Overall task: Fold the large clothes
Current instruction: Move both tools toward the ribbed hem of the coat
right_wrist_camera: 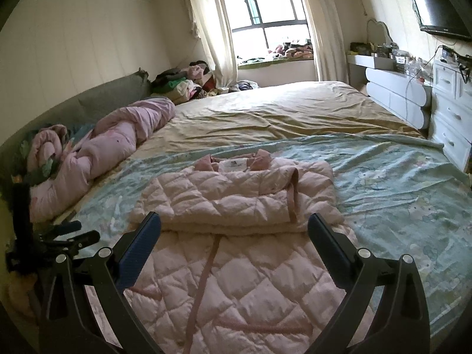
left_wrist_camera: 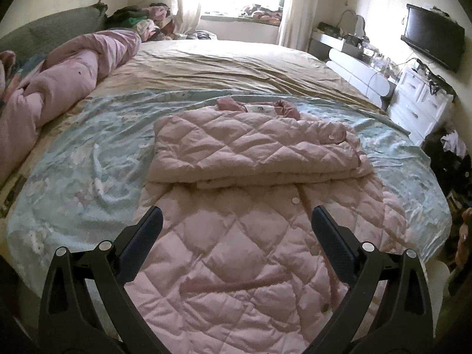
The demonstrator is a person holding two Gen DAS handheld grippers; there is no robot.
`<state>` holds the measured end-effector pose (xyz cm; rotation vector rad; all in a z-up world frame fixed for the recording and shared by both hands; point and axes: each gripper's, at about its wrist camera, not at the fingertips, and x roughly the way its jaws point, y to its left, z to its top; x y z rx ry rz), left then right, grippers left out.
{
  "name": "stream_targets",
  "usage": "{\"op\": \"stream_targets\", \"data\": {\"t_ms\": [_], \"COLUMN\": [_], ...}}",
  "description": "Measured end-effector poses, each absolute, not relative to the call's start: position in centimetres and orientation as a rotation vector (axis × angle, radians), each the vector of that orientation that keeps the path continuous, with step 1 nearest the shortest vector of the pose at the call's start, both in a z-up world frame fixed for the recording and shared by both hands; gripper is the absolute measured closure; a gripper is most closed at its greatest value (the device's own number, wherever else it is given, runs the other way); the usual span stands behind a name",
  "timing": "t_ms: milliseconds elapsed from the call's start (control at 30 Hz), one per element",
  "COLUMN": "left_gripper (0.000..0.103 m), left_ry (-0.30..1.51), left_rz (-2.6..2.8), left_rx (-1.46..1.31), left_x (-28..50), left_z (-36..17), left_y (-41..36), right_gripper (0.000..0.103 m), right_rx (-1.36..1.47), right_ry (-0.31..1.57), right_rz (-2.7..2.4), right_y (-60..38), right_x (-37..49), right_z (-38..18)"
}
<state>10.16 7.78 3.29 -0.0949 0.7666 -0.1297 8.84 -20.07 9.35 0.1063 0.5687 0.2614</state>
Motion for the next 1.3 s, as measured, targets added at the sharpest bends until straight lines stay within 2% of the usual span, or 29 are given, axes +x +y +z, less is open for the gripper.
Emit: {"op": "stream_targets", "data": {"t_ms": [700, 1300], "left_gripper": [0.009, 0.009], "left_ry": [0.854, 0.892], "left_rz": [-0.088, 0.004], "left_rx": [-0.045, -0.102], "left_x": [5.9, 2.5], "left_z": [-2.2, -3.9], "left_y": [8.0, 12.9], "right_gripper": [0.004, 0.004], "right_rx": [0.118, 0.114], "right_ry": [0.746, 0.869], "right_rz": [0.167, 0.123], "right_y": [-24.8, -27.1], "right_x": [5.5, 3.1], "right_z": [2.5, -2.8]}}
